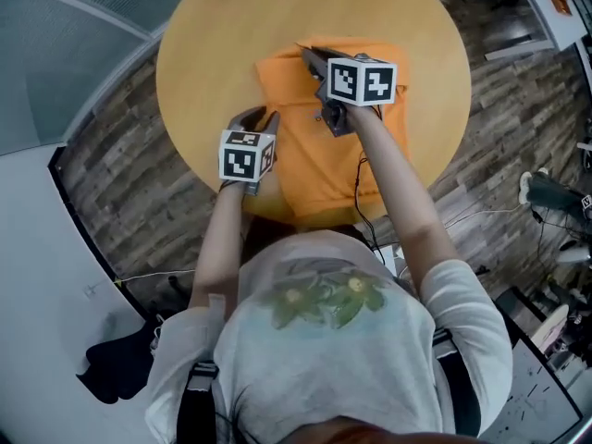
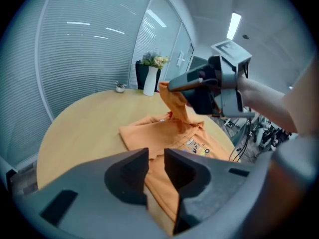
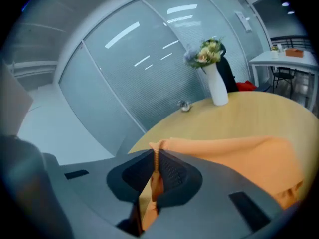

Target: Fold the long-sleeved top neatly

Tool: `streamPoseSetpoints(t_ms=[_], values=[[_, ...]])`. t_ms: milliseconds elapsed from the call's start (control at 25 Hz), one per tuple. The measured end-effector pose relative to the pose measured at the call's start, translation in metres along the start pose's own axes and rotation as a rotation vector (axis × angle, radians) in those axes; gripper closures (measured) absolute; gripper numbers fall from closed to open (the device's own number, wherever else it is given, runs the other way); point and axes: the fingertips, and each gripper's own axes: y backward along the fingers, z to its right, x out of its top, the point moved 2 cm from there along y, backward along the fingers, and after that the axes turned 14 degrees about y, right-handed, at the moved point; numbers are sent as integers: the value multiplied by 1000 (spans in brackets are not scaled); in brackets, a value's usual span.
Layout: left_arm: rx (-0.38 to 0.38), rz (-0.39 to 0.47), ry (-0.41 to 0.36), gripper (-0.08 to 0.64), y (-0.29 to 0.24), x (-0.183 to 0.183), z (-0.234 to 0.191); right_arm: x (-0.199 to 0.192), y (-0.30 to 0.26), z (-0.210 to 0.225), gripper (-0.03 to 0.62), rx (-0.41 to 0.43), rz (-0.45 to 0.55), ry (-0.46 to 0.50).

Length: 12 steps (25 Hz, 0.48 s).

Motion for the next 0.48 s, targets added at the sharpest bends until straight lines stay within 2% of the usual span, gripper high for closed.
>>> streamPoseSetpoints(t_ms=[120,280,320,400,480], values=[[15,-1,26,479,5,-3,-23,-41,-48,-18,552,2,-109,11],[19,-24,38,479,4,-7,-42,-85,-83,-26,552,26,-208,-55],[17,-29,38,479,3,-7,-46,-90,-88,-28,537,42,-219,-69],[10,-36,38,479,-1,-4,-53,-95,-93,-33,429,76,-229,-78],[-3,-42,43,479,-7,-2,-57,-92,-85,-34,420,87,-211,-60]])
